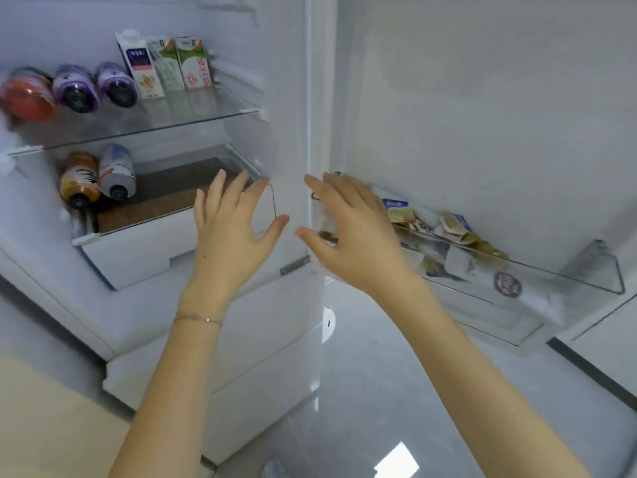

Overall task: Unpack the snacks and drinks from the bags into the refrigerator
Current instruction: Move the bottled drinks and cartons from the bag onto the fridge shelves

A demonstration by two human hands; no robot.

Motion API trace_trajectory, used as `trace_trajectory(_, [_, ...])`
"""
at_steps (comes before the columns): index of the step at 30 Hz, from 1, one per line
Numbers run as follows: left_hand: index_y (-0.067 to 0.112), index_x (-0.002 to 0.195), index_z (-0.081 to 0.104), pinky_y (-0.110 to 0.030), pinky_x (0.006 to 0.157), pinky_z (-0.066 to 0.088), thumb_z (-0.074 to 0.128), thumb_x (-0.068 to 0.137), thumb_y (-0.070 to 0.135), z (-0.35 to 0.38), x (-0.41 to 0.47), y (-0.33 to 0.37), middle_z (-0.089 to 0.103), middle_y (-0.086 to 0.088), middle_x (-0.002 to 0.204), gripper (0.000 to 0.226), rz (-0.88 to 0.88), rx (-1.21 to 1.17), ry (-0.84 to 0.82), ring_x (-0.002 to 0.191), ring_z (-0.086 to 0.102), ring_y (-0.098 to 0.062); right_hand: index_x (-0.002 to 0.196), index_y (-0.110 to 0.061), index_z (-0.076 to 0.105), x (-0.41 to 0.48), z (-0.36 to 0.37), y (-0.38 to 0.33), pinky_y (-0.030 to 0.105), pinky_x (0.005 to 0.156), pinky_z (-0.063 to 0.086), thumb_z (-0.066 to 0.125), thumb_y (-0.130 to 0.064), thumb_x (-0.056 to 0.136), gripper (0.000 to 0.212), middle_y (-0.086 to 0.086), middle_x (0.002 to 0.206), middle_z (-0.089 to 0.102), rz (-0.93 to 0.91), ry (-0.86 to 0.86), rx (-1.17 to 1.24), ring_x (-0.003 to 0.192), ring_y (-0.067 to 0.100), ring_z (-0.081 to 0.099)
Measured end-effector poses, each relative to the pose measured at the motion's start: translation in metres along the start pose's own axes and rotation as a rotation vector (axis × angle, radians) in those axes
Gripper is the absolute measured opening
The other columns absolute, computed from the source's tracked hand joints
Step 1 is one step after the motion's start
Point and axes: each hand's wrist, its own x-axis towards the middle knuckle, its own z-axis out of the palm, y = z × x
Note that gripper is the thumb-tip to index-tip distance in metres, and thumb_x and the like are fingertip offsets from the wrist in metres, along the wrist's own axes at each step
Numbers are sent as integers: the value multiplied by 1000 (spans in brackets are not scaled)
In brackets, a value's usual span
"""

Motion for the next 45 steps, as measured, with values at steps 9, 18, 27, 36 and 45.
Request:
trace_trajectory(9, [25, 140, 49, -55, 115, 20, 45, 84, 59, 32, -24, 159, 43, -6, 149, 66, 229, -181, -101, 144, 25, -32, 144, -27, 42, -117, -112, 81, 46, 108, 34, 44, -58, 80, 71, 2, 143, 48, 286, 109, -171, 136, 31, 37])
trace_trajectory(18, [24, 142, 47, -50, 117, 17, 47, 89, 57, 67, -51, 344, 45, 1, 148, 63, 601, -481, -205, 145, 26, -22, 148, -29, 35, -245, -226, 152, 41, 110, 30, 57, -53, 87, 69, -2, 145, 43, 615, 262, -401, 138, 21, 32])
trace_trajectory(27, [27, 147, 39, -50, 120, 13, 45, 91, 60, 144, -88, 524, 32, -1, 157, 65, 948, -682, -400, 149, 15, -22, 151, -36, 23, -363, -311, 217, 41, 117, 14, 56, -55, 88, 74, -2, 154, 30, 1072, 330, -585, 145, 21, 19])
trace_trajectory(36, [29, 149, 34, -50, 120, 6, 50, 92, 57, 228, -119, 669, 30, -2, 157, 66, 1118, -762, -610, 149, 11, -24, 151, -35, 23, -447, -363, 293, 44, 117, 18, 55, -55, 87, 74, 0, 156, 28, 1418, 361, -689, 144, 23, 19])
trace_trajectory(45, [28, 147, 39, -52, 118, 9, 44, 90, 60, 285, -158, 796, 32, -4, 156, 65, 1247, -777, -688, 148, 16, -29, 151, -32, 25, -527, -416, 363, 44, 115, 19, 55, -56, 88, 74, 1, 155, 29, 1593, 383, -728, 144, 24, 20])
